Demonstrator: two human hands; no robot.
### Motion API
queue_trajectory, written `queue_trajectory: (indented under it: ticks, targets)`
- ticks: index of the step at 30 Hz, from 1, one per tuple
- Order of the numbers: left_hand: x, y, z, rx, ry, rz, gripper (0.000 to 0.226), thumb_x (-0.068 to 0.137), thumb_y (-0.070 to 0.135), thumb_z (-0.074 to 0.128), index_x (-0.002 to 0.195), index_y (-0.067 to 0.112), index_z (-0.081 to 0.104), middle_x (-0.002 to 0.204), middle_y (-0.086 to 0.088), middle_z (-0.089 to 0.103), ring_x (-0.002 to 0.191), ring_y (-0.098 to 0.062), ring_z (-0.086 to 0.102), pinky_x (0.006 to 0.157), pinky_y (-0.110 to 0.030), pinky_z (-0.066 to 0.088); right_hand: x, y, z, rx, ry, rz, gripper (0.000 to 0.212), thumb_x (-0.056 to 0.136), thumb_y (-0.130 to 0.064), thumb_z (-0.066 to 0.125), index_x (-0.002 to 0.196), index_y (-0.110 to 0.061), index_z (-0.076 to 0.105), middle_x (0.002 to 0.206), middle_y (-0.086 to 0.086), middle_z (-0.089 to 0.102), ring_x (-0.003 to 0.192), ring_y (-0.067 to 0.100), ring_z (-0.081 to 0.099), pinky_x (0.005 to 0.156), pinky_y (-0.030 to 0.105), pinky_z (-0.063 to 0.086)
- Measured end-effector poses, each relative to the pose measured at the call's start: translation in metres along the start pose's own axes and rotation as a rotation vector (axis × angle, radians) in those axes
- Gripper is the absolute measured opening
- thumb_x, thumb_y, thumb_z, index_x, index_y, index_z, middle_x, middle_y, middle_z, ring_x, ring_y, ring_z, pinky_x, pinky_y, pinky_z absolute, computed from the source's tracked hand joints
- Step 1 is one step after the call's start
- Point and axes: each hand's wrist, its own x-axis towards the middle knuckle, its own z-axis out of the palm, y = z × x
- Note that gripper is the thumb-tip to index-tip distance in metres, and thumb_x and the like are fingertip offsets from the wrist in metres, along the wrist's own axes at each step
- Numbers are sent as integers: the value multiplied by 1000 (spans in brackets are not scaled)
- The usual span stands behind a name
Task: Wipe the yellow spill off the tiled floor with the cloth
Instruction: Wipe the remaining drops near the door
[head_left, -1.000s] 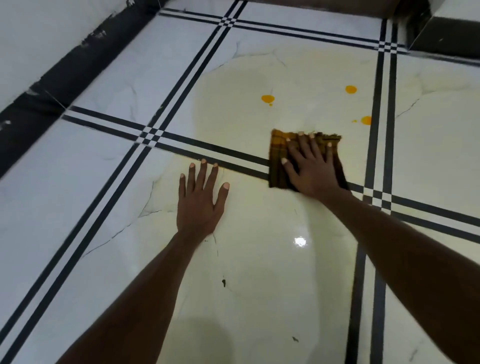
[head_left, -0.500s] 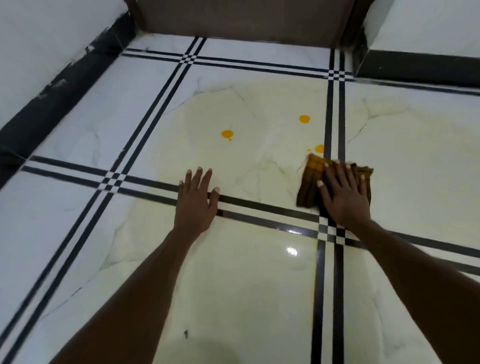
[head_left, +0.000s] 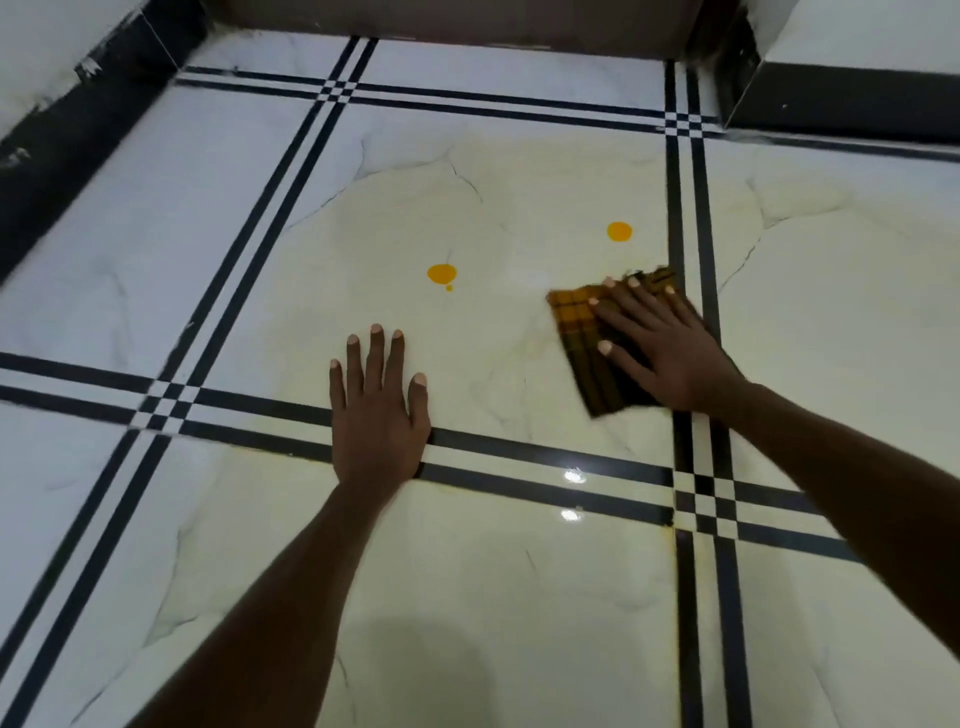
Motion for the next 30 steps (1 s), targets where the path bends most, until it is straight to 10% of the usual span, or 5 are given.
queue_trajectory:
  ticks: [7,14,20,27,30]
  targets:
    - [4,-6,8,30,21,18,66,108,51,14,166,21,13,175,-6,8,162,-30,3,131,-52,8,134,6,-8,92,-49,537,67,108,-60,18,167,-30,11,177,5,0,163,33,-4,126,68,-5]
    - [5,-7,7,-15,13,9,65,108,51,19,166,22,14,175,-3,8,162,-27,2,131,-50,8,162,-123,13,33,-81,45,65,107,-59,16,167,-34,14,177,0,2,164,25,-4,128,63,-4]
    - [4,-4,2,-44,-4,-23,69,108,54,15,165,16,18,174,-4,12,162,-25,4,131,-50,11,53,-64,6,-53,-117,-421,62,110,-55,20,167,-31,15,177,-4,2,164,20,-4,132,51,-4]
    - [7,-3,4,-90,6,-54,81,103,68,3,165,18,20,174,-1,11,162,-22,2,132,-49,8,142,-42,-1,58,-2,393,70,104,-64,11,167,-33,15,177,2,2,164,28,-3,126,65,-3]
    - [7,-1,1,-139,29,-53,85,102,71,5,165,16,19,174,-3,14,162,-21,5,132,-47,9,186,-117,8,47,-25,272,66,106,-58,16,166,-30,22,177,5,8,163,32,3,125,69,0]
